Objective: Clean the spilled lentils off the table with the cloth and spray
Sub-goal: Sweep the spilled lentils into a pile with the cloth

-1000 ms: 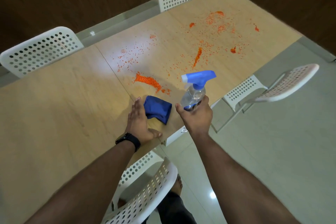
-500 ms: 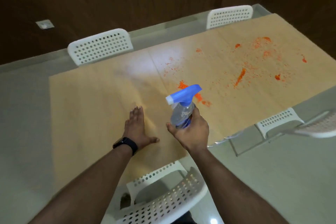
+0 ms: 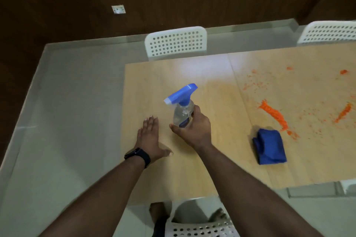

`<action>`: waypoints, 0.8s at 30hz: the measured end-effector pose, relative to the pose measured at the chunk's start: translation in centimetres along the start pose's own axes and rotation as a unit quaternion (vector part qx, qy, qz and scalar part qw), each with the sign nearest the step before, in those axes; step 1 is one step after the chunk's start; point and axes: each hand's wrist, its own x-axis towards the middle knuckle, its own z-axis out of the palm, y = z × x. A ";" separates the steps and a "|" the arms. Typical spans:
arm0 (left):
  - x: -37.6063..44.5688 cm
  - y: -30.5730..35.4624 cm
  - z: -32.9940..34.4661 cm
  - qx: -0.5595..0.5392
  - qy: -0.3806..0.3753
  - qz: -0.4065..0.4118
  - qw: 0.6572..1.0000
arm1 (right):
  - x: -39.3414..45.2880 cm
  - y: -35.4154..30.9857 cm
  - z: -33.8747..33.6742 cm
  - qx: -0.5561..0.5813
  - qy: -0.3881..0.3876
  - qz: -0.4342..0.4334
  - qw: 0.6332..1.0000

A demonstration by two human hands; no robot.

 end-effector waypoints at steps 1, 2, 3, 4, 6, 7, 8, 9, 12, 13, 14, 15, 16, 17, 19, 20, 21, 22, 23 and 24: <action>0.1 -0.5 -0.1 -0.004 0.001 -0.002 1.000 | 0.3 -0.5 0.6 0.000 -0.005 -0.004 1.000; 0.3 -1.0 -0.3 -0.006 0.001 -0.003 1.000 | 0.6 -0.9 1.1 0.000 -0.010 -0.007 1.000; 0.4 -1.3 -0.4 -0.007 0.000 -0.001 1.000 | 0.8 -1.2 1.6 -0.001 -0.015 -0.009 1.000; 0.4 -1.5 -0.5 -0.005 -0.004 0.004 1.000 | 0.8 -1.4 1.9 -0.003 -0.019 -0.011 1.000; 0.3 -1.8 -0.5 -0.002 -0.009 0.012 1.000 | 0.7 -1.6 2.4 -0.007 -0.021 -0.016 1.000; 0.3 -1.9 -0.5 -0.002 -0.008 0.014 1.000 | 0.7 -1.6 2.5 -0.007 -0.019 -0.015 1.000; 0.2 -1.8 -0.5 -0.002 -0.006 0.014 1.000 | 0.6 -1.6 2.5 -0.007 -0.019 -0.012 1.000; 0.2 -1.8 -0.5 -0.002 -0.007 0.013 1.000 | 0.6 -1.6 2.5 -0.007 -0.020 -0.009 1.000; 0.1 -1.8 -0.6 0.012 -0.013 0.020 1.000 | 0.5 -1.8 2.2 -0.007 -0.027 0.000 1.000; 0.1 -1.8 -0.7 0.016 -0.015 0.021 1.000 | 0.5 -1.9 2.2 -0.009 -0.033 0.001 0.999; 0.0 -1.8 -0.9 0.018 -0.017 0.022 0.999 | 0.4 -2.0 2.3 -0.012 -0.040 0.003 0.999; -0.1 -1.7 -1.1 0.019 -0.018 0.027 0.999 | 0.3 -1.9 2.0 -0.018 -0.043 0.009 0.999; -0.4 -1.6 -1.3 0.019 -0.019 0.030 0.999 | 0.0 -1.9 1.9 -0.027 -0.047 0.016 0.998; -0.8 -1.2 -1.5 0.020 -0.012 0.037 0.999 | -0.3 -1.7 1.4 -0.035 -0.050 0.028 0.998; -1.6 -0.5 -1.6 0.019 0.022 0.052 0.998 | -1.0 -1.3 0.3 -0.042 -0.055 0.046 0.997; -2.1 0.1 -1.6 0.013 0.043 0.062 0.997 | -1.5 -0.8 -0.4 -0.042 -0.053 0.046 0.997; -2.5 0.6 -1.5 0.005 0.062 0.070 0.996 | -2.0 -0.2 -1.1 -0.047 -0.051 0.043 0.997; -3.0 1.5 -1.4 0.006 0.075 0.080 0.994 | -2.5 0.7 -2.2 -0.054 -0.048 0.041 0.997; -3.4 2.4 -1.2 0.011 0.084 0.095 0.992 | -3.0 1.6 -3.1 -0.069 -0.044 0.040 0.996; -3.7 3.4 -1.0 0.015 0.086 0.114 0.990 | -3.3 2.6 -4.1 -0.087 -0.039 0.040 0.995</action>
